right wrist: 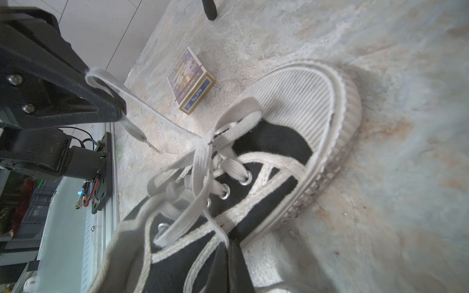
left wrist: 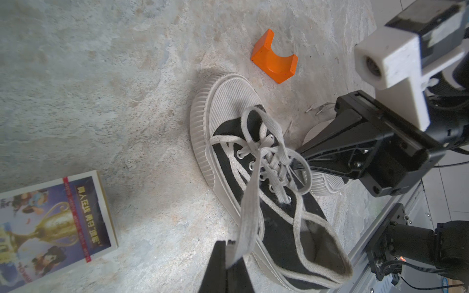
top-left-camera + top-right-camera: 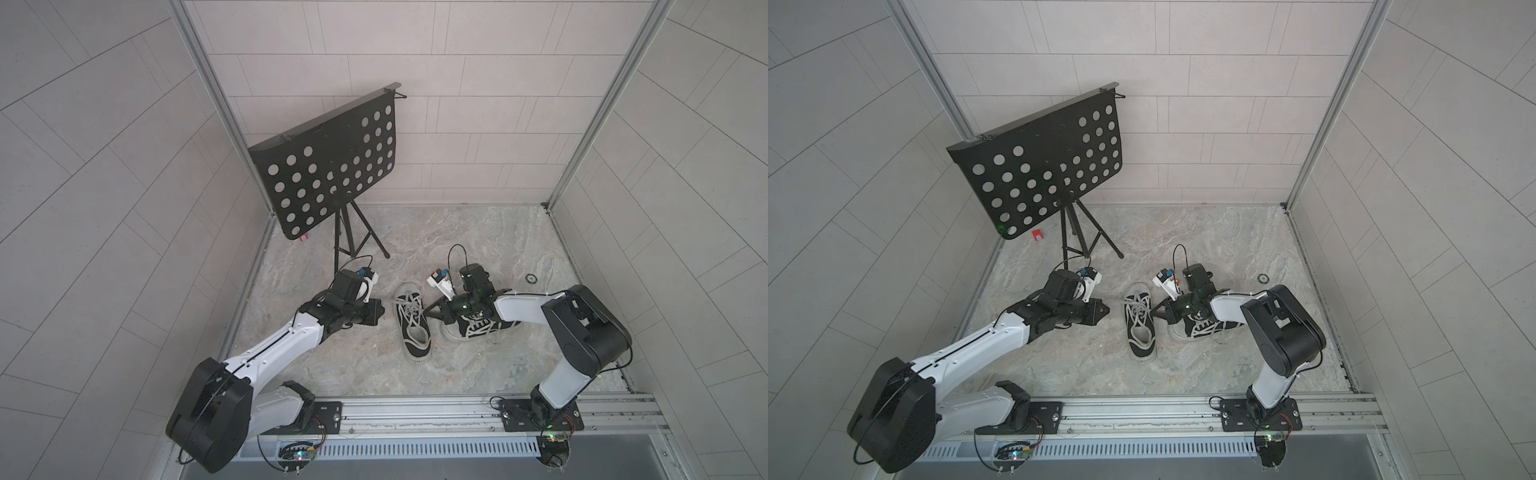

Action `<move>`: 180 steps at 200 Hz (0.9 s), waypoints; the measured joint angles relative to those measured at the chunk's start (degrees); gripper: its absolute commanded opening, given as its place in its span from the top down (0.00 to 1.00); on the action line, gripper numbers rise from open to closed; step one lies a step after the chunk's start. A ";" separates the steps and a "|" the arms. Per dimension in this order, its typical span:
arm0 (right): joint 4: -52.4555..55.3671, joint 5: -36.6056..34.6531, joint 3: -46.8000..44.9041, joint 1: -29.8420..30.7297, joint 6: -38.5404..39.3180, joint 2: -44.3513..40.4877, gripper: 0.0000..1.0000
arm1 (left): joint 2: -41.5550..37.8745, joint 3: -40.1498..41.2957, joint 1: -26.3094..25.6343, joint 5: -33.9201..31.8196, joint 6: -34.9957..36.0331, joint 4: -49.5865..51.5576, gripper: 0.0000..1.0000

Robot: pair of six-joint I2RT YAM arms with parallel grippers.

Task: Tie the shoes
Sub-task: Move the shoe to the center of the board, then tie the shoelace on the shoe.

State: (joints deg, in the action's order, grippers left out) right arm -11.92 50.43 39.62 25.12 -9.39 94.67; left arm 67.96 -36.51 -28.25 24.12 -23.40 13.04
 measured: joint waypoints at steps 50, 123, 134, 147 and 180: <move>6.82 -12.57 -2.89 -0.07 -0.72 -15.85 1.00 | -5.46 2.27 1.60 -1.70 -3.80 3.32 0.96; 20.11 -36.48 -8.37 -3.93 -7.41 -35.10 1.00 | -11.54 9.81 7.65 -6.88 -12.44 11.04 0.97; 21.29 -38.84 -9.07 -4.90 -8.55 -37.07 1.00 | -11.67 10.21 8.37 -7.61 -13.60 11.56 0.98; 22.27 -40.76 -9.70 -6.60 -9.81 -38.64 1.00 | -11.72 10.45 9.27 -8.37 -14.86 12.13 0.98; 23.78 -42.99 -10.25 -10.38 -12.35 -39.23 1.00 | -11.50 11.30 10.82 -8.68 -17.16 12.44 0.99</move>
State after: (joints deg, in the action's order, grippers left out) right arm 11.86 7.44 29.36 14.74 -21.74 55.44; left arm 56.47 -25.21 -17.43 15.44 -40.56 25.47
